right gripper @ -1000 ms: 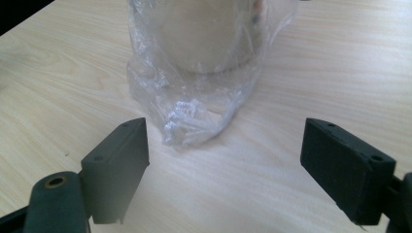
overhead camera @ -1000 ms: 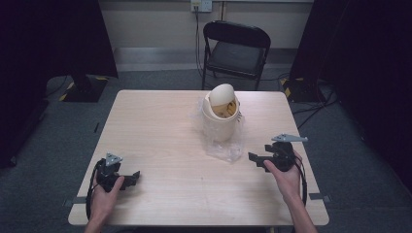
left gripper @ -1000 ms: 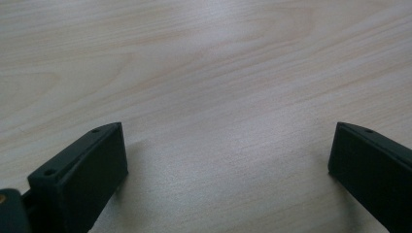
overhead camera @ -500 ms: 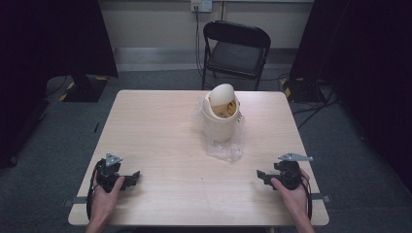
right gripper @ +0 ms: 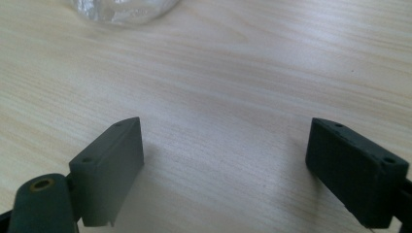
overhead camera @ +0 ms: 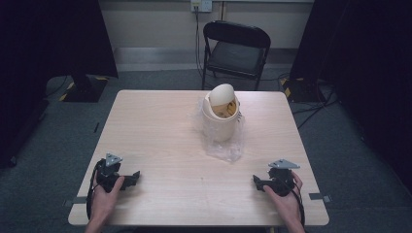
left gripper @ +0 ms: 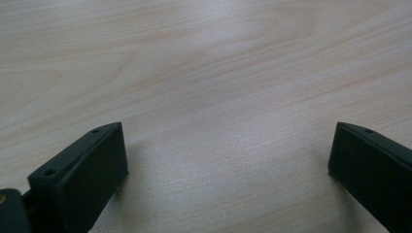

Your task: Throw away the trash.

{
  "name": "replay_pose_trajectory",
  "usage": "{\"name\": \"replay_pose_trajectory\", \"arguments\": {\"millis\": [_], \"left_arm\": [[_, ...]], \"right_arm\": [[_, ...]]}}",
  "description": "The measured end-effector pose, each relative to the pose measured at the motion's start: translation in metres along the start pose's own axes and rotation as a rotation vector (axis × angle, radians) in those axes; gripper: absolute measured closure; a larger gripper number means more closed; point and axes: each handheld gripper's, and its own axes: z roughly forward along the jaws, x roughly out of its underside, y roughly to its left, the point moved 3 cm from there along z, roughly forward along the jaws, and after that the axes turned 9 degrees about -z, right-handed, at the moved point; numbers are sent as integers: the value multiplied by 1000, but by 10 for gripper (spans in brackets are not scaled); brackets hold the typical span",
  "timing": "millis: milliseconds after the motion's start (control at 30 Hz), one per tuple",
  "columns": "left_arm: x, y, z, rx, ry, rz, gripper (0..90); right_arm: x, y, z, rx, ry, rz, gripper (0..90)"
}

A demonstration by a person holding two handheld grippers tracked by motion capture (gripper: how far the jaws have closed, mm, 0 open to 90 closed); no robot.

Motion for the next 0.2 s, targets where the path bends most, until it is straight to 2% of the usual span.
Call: {"name": "replay_pose_trajectory", "arguments": {"millis": [200], "left_arm": [[0, 0, 0, 0, 0, 1, 0]], "right_arm": [[1, 0, 0, 8, -5, 6, 126]]}}
